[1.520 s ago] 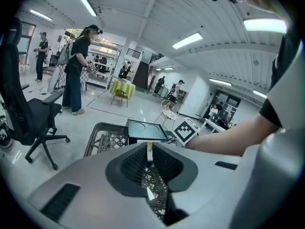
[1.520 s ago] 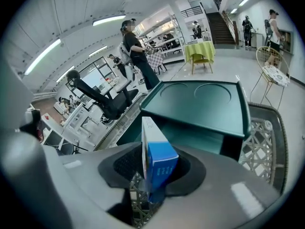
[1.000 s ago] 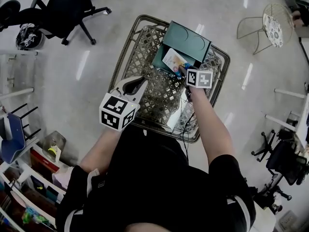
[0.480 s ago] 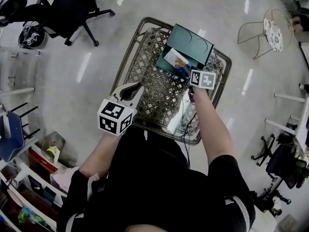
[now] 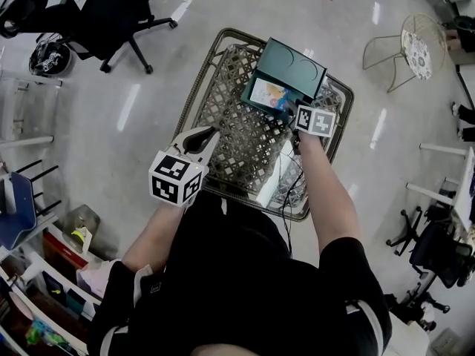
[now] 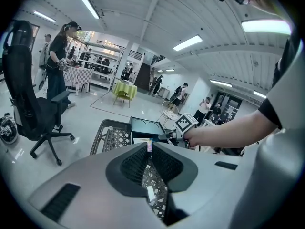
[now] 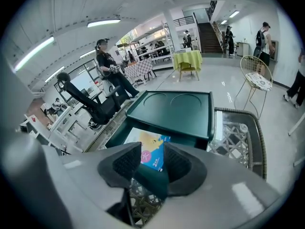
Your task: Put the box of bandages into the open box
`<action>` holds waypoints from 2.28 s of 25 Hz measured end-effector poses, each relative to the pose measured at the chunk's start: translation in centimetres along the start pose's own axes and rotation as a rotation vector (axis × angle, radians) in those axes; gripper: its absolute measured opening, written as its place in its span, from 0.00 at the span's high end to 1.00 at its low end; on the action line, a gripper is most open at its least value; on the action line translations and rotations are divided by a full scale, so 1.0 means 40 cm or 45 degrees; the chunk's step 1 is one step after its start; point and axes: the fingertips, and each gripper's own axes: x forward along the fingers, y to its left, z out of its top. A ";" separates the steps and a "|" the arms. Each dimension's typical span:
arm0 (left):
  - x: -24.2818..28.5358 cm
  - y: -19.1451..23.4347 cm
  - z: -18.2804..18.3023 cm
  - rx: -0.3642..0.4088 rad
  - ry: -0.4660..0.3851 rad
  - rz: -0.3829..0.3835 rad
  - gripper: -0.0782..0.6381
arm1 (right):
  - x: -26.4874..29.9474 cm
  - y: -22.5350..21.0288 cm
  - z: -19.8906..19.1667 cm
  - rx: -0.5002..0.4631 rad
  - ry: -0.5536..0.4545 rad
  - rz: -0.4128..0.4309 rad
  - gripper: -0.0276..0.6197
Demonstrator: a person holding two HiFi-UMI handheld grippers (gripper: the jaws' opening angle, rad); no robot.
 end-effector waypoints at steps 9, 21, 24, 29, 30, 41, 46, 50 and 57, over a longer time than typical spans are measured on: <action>-0.052 0.025 0.125 0.086 -0.117 -0.009 0.84 | -0.181 0.008 0.047 0.073 -0.192 0.000 0.72; -0.095 -0.033 0.247 0.233 -0.220 -0.143 0.84 | -0.452 0.018 0.027 0.190 -0.502 -0.070 0.76; -0.108 -0.052 0.279 0.295 -0.247 -0.182 0.84 | -0.527 0.064 0.058 0.183 -0.608 -0.072 0.76; -0.127 -0.075 0.329 0.357 -0.295 -0.221 0.84 | -0.663 0.151 0.115 0.133 -0.794 -0.043 0.76; -0.128 -0.077 0.336 0.361 -0.300 -0.225 0.84 | -0.693 0.170 0.126 0.113 -0.835 -0.042 0.76; -0.140 -0.051 0.358 0.345 -0.311 -0.135 0.84 | -0.931 0.255 0.162 -0.043 -1.122 -0.038 0.86; -0.149 -0.035 0.385 0.316 -0.338 -0.053 0.84 | -1.007 0.259 0.189 -0.161 -1.216 0.022 0.87; -0.152 -0.052 0.418 0.310 -0.372 -0.008 0.84 | -1.045 0.246 0.188 -0.207 -1.205 0.069 0.93; -0.157 -0.122 0.500 0.373 -0.455 0.005 0.84 | -1.082 0.252 0.239 -0.280 -1.269 0.139 0.94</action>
